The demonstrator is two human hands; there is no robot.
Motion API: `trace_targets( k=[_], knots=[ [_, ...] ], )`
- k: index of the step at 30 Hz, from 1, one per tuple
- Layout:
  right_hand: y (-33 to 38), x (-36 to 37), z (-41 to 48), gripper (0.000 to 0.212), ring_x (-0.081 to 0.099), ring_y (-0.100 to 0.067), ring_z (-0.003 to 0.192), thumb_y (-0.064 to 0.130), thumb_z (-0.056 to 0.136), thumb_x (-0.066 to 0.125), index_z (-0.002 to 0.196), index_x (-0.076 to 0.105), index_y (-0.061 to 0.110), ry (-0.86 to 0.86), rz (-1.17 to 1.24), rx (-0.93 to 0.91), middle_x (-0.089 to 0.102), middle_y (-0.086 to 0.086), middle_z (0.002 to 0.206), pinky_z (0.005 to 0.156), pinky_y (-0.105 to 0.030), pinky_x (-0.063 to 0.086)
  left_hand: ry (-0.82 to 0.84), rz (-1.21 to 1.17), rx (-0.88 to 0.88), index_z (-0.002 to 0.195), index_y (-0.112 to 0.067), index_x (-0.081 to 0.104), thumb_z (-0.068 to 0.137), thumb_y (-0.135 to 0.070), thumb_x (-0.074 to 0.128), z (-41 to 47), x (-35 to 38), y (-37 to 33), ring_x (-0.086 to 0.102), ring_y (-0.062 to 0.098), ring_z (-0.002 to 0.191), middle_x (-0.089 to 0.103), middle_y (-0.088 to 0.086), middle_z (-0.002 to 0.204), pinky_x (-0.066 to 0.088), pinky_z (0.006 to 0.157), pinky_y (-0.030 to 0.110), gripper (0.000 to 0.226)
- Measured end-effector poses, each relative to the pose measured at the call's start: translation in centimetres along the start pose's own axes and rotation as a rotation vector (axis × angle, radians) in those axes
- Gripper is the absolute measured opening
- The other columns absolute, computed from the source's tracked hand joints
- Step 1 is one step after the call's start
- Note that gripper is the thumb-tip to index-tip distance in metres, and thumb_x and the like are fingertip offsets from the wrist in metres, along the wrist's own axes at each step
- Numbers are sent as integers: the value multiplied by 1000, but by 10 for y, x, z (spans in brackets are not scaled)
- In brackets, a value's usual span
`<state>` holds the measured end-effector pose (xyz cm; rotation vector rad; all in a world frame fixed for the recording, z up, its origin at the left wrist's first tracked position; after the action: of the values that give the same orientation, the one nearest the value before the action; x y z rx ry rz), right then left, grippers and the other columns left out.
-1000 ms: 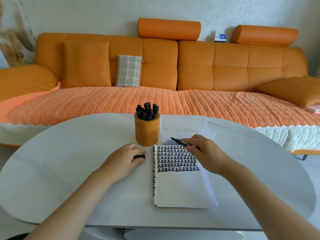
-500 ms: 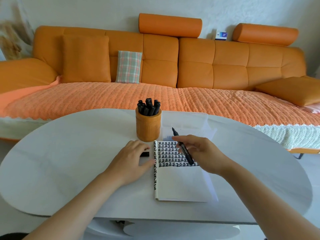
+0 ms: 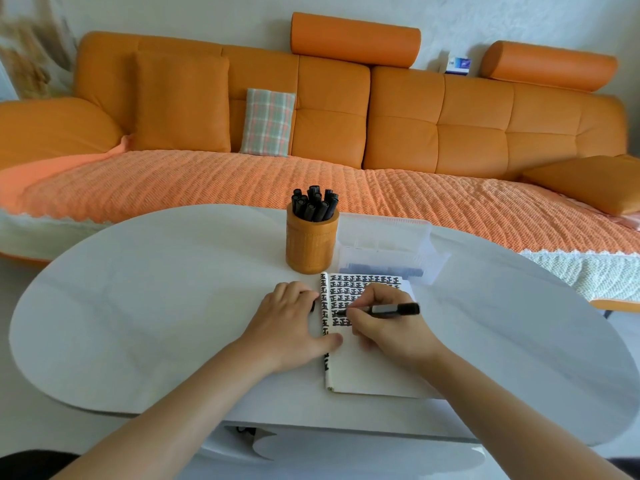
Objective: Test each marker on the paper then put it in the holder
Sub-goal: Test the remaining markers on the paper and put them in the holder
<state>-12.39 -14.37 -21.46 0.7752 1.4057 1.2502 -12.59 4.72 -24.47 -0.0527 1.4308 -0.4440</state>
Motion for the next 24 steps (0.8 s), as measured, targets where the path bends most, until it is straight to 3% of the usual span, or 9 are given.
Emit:
trace_targets(
  k=[13,21,24],
  knots=[
    [-10,1,4,17,48,-9,55,0,80,68,70,55,5,69,-144,-64,57,5,63,52,-23,38,3,-44,0,134,-28,39,68,-76,46,0,2,2,25,12,127,33,-12,131,26,107,30,83],
    [-10,1,3,13,51,-10,61,4,77,70,72,58,4,125,-190,-107,61,-10,71,57,-25,41,15,-32,1,135,-28,37,64,-82,40,1,1,1,24,12,127,32,-12,131,24,107,28,89],
    [-11,2,2,16,47,-7,58,-1,77,69,71,55,4,119,-202,-119,56,1,65,55,-21,38,14,-35,0,136,-28,37,64,-82,40,0,1,1,23,11,127,32,-12,132,24,108,29,90]
  ],
)
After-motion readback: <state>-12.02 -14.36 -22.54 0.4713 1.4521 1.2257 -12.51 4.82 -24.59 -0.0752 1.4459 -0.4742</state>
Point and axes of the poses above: each hand's wrist, its own z-axis towards the middle knuckle, its own x-axis out of the palm, y = z × x, the point moved 1 cm from there along z, towards the middle knuckle
